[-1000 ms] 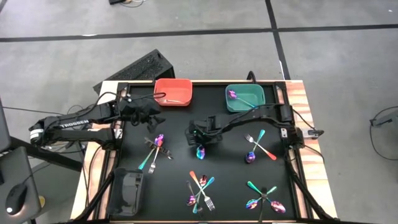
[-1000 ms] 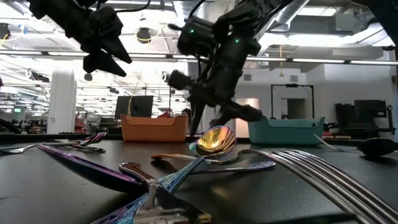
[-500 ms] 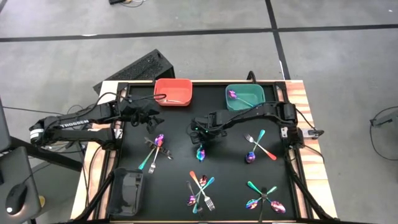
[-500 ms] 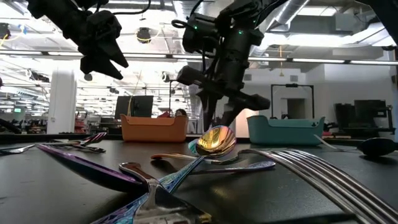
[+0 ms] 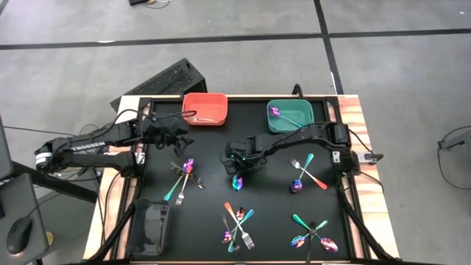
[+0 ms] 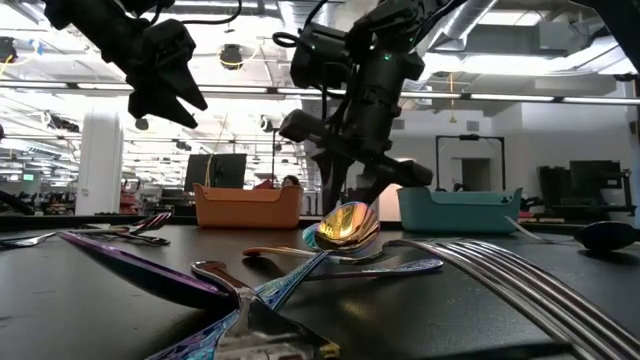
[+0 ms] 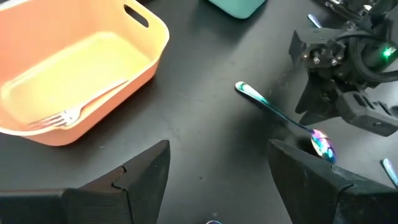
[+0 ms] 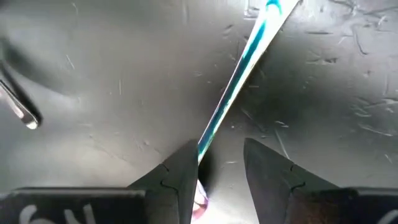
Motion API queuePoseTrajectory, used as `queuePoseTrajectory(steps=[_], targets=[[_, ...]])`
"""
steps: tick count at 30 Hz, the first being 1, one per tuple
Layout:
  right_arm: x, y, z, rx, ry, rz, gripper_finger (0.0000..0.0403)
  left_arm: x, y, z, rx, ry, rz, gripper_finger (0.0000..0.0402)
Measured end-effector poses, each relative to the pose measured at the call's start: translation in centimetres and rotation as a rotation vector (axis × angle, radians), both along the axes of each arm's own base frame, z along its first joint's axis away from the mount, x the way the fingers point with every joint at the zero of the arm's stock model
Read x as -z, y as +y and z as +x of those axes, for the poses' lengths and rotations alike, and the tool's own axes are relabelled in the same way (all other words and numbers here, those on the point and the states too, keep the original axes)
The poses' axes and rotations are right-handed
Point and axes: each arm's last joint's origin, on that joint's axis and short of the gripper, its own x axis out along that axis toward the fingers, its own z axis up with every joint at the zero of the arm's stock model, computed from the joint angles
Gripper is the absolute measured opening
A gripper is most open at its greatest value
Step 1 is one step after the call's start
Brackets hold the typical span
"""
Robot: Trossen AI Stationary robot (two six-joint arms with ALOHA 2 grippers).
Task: Sort silverware by color (type)
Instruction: Put the blue spoon into the blue bin
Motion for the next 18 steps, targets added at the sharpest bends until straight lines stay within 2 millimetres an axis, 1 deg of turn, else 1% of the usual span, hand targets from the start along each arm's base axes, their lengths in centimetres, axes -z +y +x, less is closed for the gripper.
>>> queuePoseTrajectory(steps=[4,7,13,18], targets=[[0.7,0.35,0.15,0.002,-0.05,0.003,0.015,0.01,0.0,0.0,0.005,0.003,0.005,0.0256],[0.57,0.56,0.44,0.009,-0.082,0.008,0.015,0.01,0.0,0.0,0.005,0.003,0.005,0.0256],[0.59,0.55,0.43,0.028,-0.079,0.012,0.015,0.01,-0.01,0.0,0.006,0.002,0.003,0.0256],[0.49,0.81,0.62,0.004,-0.104,0.004,0.0143,0.01,-0.01,0.0,0.006,0.002,0.003,0.0256]])
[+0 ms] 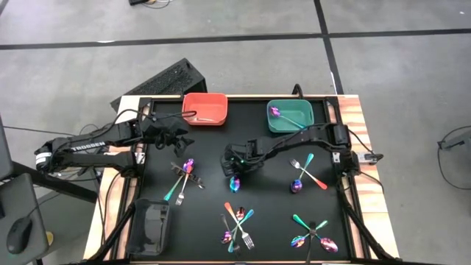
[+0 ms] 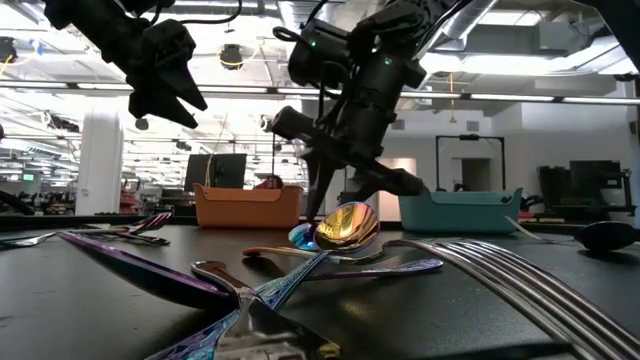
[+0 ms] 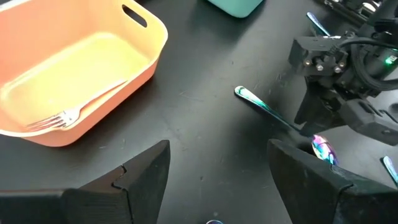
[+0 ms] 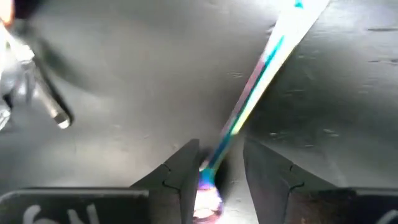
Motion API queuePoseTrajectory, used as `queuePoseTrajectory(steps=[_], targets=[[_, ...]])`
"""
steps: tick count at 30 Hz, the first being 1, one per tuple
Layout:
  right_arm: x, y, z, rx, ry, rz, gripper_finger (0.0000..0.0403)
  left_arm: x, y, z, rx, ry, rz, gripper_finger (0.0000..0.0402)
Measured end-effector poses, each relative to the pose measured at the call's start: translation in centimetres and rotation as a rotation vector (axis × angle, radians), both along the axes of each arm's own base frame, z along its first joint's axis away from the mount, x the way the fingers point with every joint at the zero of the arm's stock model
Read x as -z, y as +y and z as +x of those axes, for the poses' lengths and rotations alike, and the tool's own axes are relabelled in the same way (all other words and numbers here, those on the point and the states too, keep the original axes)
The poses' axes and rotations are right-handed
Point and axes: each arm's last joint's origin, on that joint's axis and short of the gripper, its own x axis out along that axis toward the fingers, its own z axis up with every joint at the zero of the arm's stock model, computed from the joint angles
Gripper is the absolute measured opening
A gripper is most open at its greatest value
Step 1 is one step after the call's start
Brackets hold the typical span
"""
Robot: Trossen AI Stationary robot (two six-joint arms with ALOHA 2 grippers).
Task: Sort silverware by color (type)
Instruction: Put the blue spoon into the blue bin
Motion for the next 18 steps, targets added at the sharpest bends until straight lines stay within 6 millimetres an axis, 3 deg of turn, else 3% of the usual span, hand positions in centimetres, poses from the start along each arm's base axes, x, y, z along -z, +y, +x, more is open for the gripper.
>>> queuePoseTrajectory(steps=[14,18], targets=[[0.1,0.0,-0.1,0.027,0.02,0.002,0.0117,0.0,0.0,0.0,0.006,0.003,0.009,0.0256],[1.1,0.1,0.4,0.011,0.011,0.035,0.0116,0.0,0.0,0.0,0.001,0.001,0.004,0.0256]])
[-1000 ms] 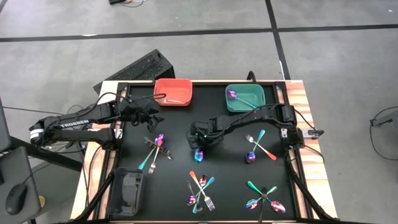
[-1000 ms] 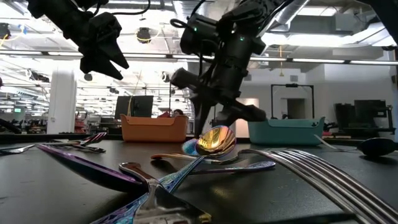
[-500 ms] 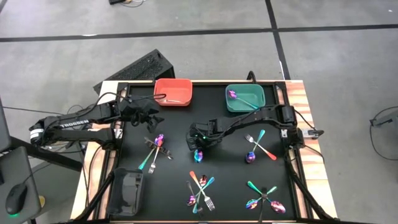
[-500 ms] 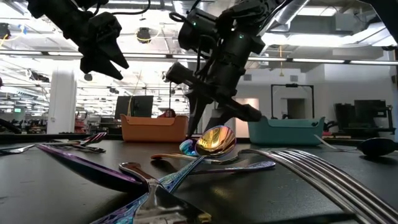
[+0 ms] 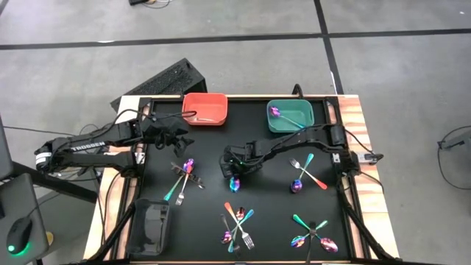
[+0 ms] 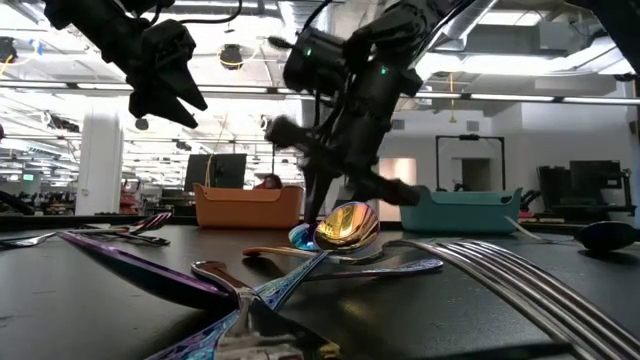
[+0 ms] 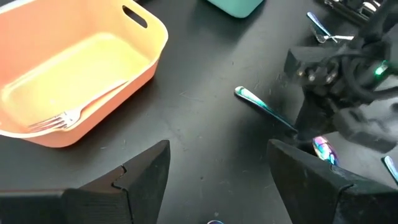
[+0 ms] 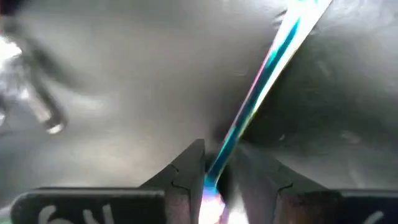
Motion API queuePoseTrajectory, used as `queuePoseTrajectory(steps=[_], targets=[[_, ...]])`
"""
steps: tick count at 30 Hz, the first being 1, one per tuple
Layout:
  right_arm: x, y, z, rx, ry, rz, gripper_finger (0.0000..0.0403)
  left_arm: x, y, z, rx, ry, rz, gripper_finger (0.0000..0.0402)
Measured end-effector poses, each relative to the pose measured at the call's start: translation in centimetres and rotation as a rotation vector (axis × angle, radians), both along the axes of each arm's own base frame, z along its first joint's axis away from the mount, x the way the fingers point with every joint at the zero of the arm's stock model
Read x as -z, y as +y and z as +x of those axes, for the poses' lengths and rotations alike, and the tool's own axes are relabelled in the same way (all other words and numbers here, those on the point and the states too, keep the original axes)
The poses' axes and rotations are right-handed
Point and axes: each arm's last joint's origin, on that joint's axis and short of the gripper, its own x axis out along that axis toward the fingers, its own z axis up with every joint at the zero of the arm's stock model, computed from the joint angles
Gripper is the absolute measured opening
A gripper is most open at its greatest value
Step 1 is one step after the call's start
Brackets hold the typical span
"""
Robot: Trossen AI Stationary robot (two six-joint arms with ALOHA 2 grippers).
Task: Sort silverware by color (type)
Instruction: Put the blue spoon into the blue bin
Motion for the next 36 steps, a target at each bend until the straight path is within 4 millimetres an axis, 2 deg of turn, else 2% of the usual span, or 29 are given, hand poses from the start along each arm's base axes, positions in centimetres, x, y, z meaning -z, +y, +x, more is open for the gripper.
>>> queuePoseTrajectory(steps=[7,10,14,18,23,29,31,36], targets=[[0.9,0.7,0.4,-0.024,-0.007,0.022,0.0112,0.0,0.0,0.0,0.002,0.0,-0.014,0.0256],[1.0,0.5,0.1,-0.021,0.029,-0.001,0.0082,0.1,-0.1,0.0,0.009,0.0,-0.019,0.0256],[-0.2,-0.5,-0.6,-0.073,0.043,-0.057,0.0018,0.1,-0.2,0.0,0.016,0.002,-0.023,0.0256],[-3.1,-2.5,-1.9,-0.154,0.039,-0.157,0.0022,0.1,-0.2,0.0,0.022,-0.003,-0.032,0.0256],[-9.2,-5.1,-5.2,-0.335,0.11,-0.434,0.0015,-0.1,-0.1,0.1,0.009,-0.014,-0.008,0.0256],[-14.4,-8.5,-9.9,-0.572,0.308,-0.802,0.0015,-0.5,0.3,0.9,-0.012,-0.057,0.087,0.0256],[-15.4,-9.8,-11.6,-0.614,0.383,-0.86,0.0015,-0.6,0.5,1.2,0.005,-0.062,0.125,0.0256],[-15.0,-13.0,-15.2,-0.69,0.482,-0.86,0.0015,-0.7,0.9,2.2,-0.036,-0.119,0.136,0.0256]])
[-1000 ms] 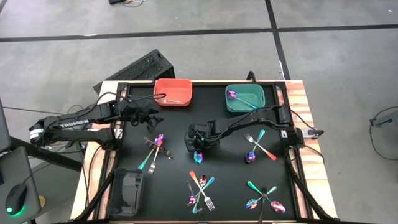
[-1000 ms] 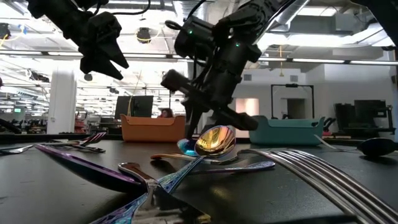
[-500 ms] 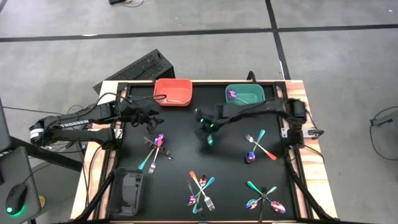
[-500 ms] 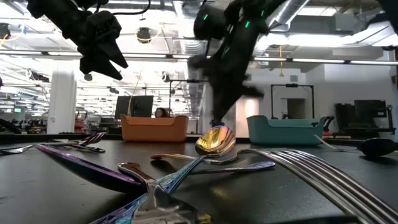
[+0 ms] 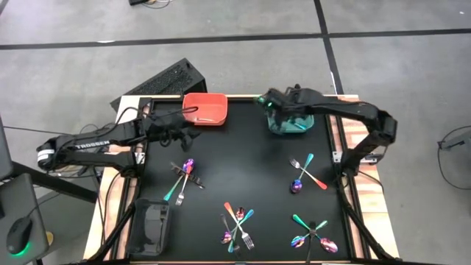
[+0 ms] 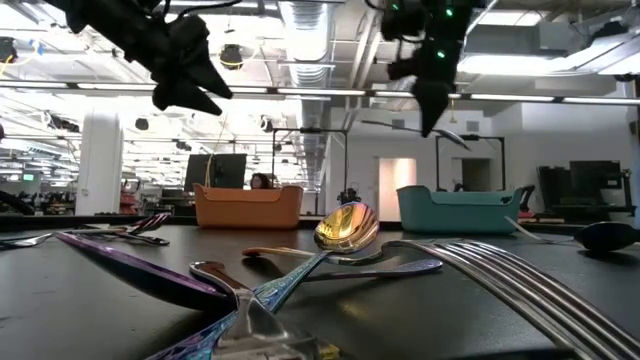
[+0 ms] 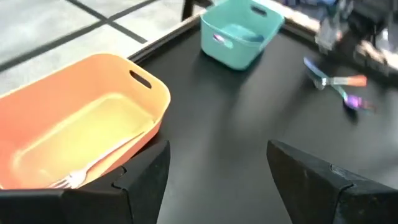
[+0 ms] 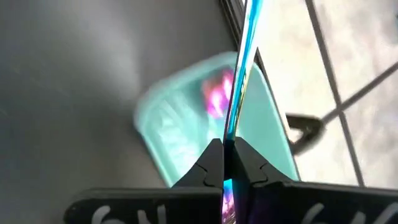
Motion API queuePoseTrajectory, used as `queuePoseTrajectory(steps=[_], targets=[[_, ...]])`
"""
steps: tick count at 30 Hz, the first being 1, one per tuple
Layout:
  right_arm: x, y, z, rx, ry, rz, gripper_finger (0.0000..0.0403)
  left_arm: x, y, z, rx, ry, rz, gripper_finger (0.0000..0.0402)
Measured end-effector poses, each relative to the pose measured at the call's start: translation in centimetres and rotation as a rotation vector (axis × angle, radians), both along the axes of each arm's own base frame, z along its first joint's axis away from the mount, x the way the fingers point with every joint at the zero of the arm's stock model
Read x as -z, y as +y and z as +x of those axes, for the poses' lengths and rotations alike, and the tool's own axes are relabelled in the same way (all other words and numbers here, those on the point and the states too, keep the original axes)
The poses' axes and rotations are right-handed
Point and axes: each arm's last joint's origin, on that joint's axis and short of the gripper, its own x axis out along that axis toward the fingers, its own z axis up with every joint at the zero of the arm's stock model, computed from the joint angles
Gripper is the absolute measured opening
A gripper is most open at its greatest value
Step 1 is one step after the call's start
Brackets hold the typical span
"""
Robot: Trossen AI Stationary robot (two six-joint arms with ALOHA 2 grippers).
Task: Sort silverware by color (type)
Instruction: Put the blue spoon into the blue bin
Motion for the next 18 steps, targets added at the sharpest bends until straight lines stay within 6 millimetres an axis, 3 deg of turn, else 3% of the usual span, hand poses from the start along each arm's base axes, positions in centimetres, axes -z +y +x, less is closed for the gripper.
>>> queuePoseTrajectory(steps=[4,9,18], targets=[[1.2,-1.9,-2.7,-0.042,0.062,0.02,0.0015,0.2,0.3,0.6,-0.077,-0.061,-0.088,0.0256],[2.5,-3.3,-4.3,-0.127,0.031,0.135,0.003,0.9,0.6,1.5,-0.159,-0.104,-0.216,0.0256],[2.9,-6.1,-5.7,-0.127,-0.045,0.117,0.0132,2.0,1.0,3.7,-0.265,-0.213,-0.38,0.0256]])
